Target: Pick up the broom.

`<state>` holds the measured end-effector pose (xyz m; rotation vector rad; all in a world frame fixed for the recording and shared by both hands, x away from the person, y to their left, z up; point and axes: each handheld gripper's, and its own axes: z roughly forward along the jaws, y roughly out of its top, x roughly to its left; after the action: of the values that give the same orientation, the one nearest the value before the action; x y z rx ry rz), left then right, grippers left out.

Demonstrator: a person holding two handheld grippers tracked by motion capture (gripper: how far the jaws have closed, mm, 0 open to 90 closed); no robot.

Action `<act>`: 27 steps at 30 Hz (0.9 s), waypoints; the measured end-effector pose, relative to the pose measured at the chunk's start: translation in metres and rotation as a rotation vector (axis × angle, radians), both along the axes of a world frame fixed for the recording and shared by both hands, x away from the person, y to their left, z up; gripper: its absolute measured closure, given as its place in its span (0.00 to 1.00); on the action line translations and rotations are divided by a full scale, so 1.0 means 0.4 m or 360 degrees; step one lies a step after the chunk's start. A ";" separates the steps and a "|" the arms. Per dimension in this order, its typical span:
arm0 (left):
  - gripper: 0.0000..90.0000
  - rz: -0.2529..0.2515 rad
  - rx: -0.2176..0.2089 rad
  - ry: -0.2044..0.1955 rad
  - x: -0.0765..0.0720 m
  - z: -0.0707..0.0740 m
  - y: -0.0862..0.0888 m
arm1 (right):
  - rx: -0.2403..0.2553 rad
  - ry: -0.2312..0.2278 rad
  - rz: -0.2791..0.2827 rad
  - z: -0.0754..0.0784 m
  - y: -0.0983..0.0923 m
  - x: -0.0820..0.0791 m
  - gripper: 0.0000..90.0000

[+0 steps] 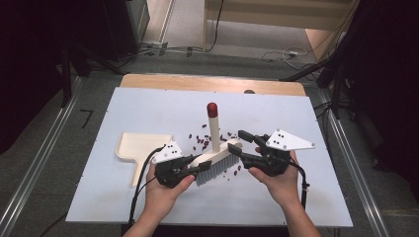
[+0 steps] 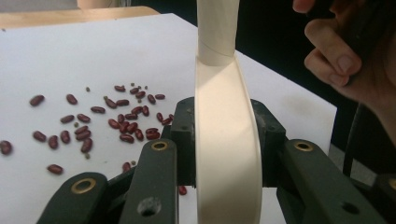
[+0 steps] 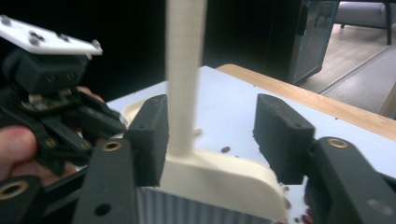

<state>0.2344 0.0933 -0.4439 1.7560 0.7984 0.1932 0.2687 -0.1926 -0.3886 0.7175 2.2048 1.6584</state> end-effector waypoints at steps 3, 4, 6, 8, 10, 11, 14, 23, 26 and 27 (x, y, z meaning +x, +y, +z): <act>0.76 -0.0012 0.0047 -0.0044 -0.001 0.007 0.010 | -0.0042 0.0084 0.0103 0.008 -0.028 0.014 0.44; 0.76 -0.0034 0.0082 -0.0079 -0.004 0.011 0.017 | -0.0056 0.0118 0.0125 0.010 -0.036 0.017 0.43; 0.76 -0.0072 0.0109 -0.0091 -0.004 0.013 0.025 | -0.0084 0.0149 0.0179 0.012 -0.049 0.023 0.43; 0.76 -0.0116 0.0119 -0.0097 -0.003 0.013 0.034 | -0.0117 0.0168 0.0213 0.012 -0.057 0.025 0.42; 0.76 -0.0145 0.0113 -0.0102 -0.003 0.013 0.037 | -0.0133 0.0191 0.0265 0.009 -0.067 0.029 0.42; 0.76 -0.0176 0.0108 -0.0098 -0.003 0.013 0.041 | -0.0139 0.0213 0.0290 0.008 -0.070 0.031 0.41; 0.76 -0.0264 0.0099 -0.0086 -0.005 0.010 0.047 | -0.0207 0.0273 0.0432 -0.003 -0.073 0.038 0.39; 0.76 -0.0506 0.0114 -0.0077 -0.018 -0.001 0.042 | -0.0405 0.0245 0.0585 -0.031 -0.038 0.018 0.38; 0.76 -0.0536 0.0098 -0.0083 -0.021 0.000 0.042 | -0.0484 0.0240 0.0684 -0.045 -0.024 0.013 0.40; 0.76 -0.0556 0.0104 -0.0085 -0.022 0.001 0.042 | -0.0511 0.0258 0.0724 -0.050 -0.017 0.010 0.40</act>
<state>0.2255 0.1099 -0.4435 1.9125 0.4406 0.0315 0.2725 -0.1993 -0.4086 0.2852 2.8236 1.4025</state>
